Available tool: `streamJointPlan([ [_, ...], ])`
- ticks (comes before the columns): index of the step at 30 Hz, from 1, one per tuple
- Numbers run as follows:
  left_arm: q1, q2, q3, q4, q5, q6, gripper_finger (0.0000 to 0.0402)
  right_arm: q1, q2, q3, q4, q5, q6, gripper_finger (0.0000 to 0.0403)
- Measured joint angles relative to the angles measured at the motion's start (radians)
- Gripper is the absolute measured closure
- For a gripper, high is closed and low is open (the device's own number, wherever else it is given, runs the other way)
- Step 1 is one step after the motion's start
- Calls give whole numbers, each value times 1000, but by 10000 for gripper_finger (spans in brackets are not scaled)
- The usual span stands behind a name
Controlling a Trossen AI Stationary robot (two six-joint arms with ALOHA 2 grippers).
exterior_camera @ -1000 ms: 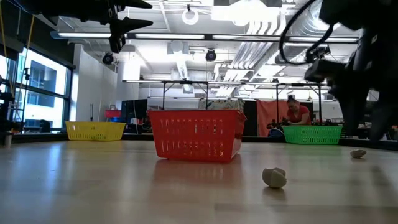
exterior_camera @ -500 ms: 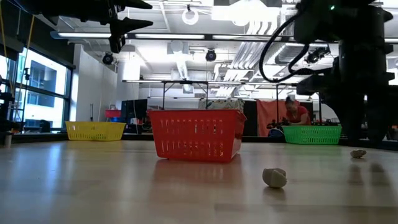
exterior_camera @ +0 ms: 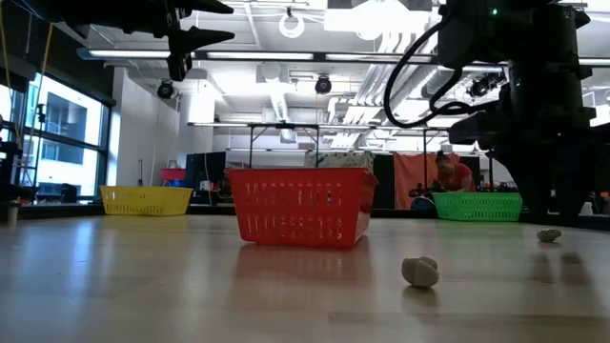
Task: Sort Halloween decoration
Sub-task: Put the white skull toy into the green bin
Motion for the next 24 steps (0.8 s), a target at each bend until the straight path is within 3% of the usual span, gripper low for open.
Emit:
streamJointPlan([
  [14,0,0,0,0,0,0,257,-36,83,-1,59,-48,-158,269],
  [24,0,0,0,-6,0,0,257,-40,118,3,66,-57,-174,269],
])
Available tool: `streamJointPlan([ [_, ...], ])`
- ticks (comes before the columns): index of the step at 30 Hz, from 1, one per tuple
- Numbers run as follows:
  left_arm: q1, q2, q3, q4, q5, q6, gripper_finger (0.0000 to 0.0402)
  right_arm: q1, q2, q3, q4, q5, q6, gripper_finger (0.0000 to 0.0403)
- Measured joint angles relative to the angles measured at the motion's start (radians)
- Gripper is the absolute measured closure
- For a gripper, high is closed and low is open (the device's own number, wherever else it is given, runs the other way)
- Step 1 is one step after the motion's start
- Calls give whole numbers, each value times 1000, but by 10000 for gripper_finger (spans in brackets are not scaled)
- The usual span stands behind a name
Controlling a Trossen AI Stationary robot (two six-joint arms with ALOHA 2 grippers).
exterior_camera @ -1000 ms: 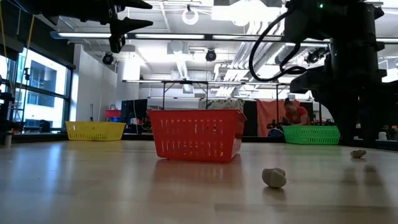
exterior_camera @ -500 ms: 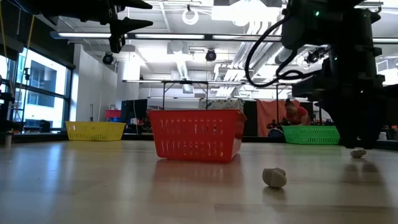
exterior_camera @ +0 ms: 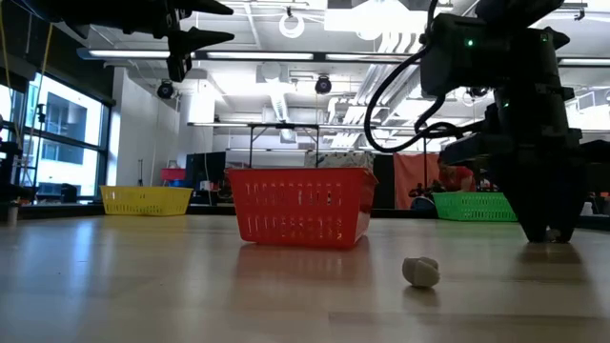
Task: Sort Halloween decoration
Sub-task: Put the white skull toy into the green bin
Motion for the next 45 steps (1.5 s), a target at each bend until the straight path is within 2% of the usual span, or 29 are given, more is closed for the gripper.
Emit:
streamJointPlan([
  [9,0,0,0,0,0,2,257,0,2,-1,1,0,0,274],
  [22,0,0,0,0,0,0,257,1,3,-2,6,-2,0,350],
  [37,0,0,0,0,0,3,257,1,3,-3,5,0,0,393],
  [45,0,0,0,0,0,10,257,3,-28,-5,2,16,-9,397],
])
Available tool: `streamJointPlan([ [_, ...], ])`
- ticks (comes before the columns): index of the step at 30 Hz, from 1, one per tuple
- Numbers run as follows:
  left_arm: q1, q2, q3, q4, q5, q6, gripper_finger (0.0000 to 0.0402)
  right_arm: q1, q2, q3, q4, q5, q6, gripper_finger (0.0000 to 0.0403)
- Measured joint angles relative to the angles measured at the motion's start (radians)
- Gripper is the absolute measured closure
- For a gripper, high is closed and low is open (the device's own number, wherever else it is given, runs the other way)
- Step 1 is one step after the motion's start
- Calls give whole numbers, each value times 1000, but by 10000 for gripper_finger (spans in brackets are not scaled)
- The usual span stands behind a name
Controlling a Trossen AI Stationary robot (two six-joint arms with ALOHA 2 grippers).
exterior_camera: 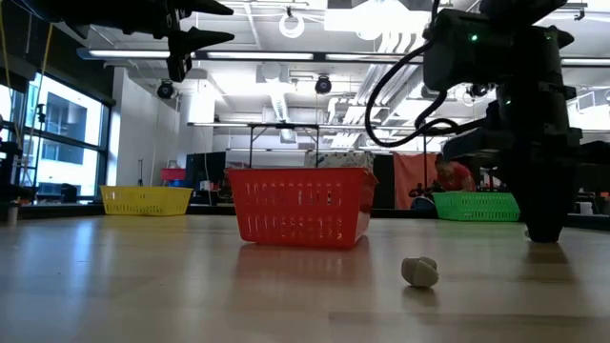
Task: Sort Halloween decoration
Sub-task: Put the white skull toy into the green bin
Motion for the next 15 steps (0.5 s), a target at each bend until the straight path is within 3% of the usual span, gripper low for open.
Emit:
streamJointPlan([
  [8,0,0,0,-1,0,0,257,13,-130,-2,-38,92,-27,398],
  [15,0,0,0,-1,0,0,257,37,-277,0,7,239,-58,398],
])
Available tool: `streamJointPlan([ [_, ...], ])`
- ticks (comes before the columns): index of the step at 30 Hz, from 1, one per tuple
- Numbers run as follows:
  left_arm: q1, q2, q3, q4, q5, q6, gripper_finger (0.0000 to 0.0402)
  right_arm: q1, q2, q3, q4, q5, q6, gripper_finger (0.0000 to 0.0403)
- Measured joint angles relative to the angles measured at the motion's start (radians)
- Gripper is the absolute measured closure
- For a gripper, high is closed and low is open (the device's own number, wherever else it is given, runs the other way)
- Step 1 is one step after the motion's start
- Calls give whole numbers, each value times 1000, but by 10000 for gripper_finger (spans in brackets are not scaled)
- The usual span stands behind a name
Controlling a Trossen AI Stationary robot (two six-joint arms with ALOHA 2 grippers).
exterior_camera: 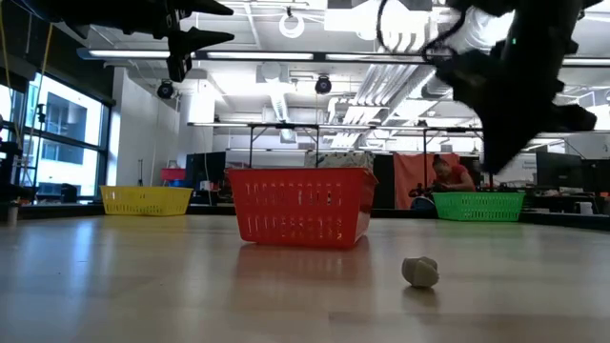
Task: Sort Halloween decoration
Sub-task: Put the white skull toy into the green bin
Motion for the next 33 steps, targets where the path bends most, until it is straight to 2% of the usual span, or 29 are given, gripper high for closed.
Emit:
streamJointPlan([
  [3,0,0,0,0,0,0,257,10,-64,0,85,87,-80,399],
  [7,0,0,0,3,-1,-1,257,10,-134,1,287,161,-293,399],
  [15,0,1,0,16,-106,-26,257,-62,-223,2,661,208,-679,399],
  [21,0,29,0,129,-262,-57,257,-180,-238,2,896,99,-894,399],
  [24,0,64,0,254,-299,-77,257,-248,-235,3,982,23,-961,399],
  [28,0,123,9,385,-286,43,257,-342,-234,3,1059,-73,-1005,399],
  [33,26,206,91,384,-119,333,257,-444,-234,6,1122,-168,-1015,398],
])
